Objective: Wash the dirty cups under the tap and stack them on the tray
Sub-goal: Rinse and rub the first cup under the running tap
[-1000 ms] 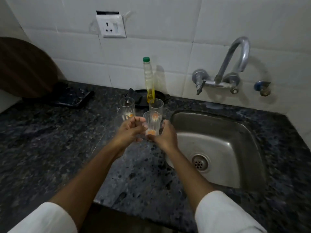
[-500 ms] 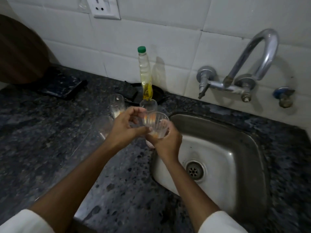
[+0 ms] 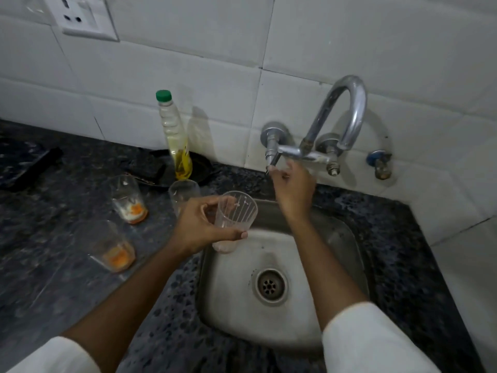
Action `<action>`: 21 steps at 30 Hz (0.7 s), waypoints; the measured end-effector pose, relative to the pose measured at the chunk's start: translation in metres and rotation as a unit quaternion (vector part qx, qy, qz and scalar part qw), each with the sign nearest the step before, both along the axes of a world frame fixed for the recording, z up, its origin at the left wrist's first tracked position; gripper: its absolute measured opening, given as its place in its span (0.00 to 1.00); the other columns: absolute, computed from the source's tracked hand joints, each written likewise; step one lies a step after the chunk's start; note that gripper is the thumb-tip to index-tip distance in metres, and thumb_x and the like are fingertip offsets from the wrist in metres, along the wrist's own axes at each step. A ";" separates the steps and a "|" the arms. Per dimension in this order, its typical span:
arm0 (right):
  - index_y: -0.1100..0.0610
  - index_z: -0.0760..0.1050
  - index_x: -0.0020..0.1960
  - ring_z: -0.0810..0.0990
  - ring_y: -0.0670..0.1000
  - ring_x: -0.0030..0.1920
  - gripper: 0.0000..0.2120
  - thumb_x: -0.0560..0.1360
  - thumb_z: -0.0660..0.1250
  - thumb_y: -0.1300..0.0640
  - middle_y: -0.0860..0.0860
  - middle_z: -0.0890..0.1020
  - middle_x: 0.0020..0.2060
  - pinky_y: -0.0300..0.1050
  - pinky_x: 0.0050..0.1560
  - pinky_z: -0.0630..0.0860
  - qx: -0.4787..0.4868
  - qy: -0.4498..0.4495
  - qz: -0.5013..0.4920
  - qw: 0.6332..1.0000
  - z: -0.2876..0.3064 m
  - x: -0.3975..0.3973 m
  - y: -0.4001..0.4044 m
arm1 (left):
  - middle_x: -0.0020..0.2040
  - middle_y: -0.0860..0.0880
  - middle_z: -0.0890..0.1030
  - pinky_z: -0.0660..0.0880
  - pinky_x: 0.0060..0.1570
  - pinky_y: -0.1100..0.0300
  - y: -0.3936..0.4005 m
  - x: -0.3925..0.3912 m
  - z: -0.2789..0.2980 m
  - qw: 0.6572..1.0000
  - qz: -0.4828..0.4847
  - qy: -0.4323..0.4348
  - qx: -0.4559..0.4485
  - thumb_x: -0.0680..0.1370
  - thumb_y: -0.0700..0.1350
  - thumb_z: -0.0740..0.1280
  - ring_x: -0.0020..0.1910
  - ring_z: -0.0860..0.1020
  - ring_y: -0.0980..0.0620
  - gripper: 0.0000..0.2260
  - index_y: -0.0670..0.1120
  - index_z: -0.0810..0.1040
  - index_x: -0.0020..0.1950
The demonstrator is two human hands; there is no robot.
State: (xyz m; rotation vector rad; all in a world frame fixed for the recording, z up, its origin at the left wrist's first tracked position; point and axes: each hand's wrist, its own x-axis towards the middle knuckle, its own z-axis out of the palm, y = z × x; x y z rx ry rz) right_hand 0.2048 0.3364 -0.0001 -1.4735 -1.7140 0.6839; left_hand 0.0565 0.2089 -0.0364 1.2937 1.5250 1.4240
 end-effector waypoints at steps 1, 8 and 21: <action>0.62 0.78 0.54 0.83 0.54 0.43 0.15 0.75 0.70 0.52 0.55 0.83 0.43 0.45 0.42 0.77 0.044 -0.048 -0.021 0.998 0.002 -0.012 0.005 | 0.50 0.50 0.86 0.79 0.48 0.65 0.002 0.001 -0.003 1.000 0.000 -0.001 -0.006 0.55 0.43 0.84 0.49 0.84 0.56 0.30 0.42 0.84 0.55; 0.62 0.80 0.50 0.83 0.57 0.42 0.12 0.79 0.64 0.53 0.58 0.84 0.42 0.51 0.42 0.79 0.130 -0.209 -0.034 0.969 0.002 -0.029 0.023 | 0.49 0.51 0.87 0.79 0.48 0.65 0.012 0.005 -0.014 1.000 -0.008 -0.020 -0.005 0.56 0.39 0.84 0.49 0.85 0.56 0.27 0.42 0.84 0.54; 0.62 0.78 0.57 0.83 0.57 0.40 0.09 0.78 0.65 0.61 0.56 0.84 0.44 0.48 0.38 0.80 0.193 -0.367 0.005 0.910 -0.004 -0.036 0.031 | 0.48 0.64 0.85 0.78 0.51 0.66 0.024 0.009 -0.016 0.997 -0.071 0.012 0.020 0.58 0.40 0.84 0.50 0.84 0.60 0.27 0.58 0.81 0.51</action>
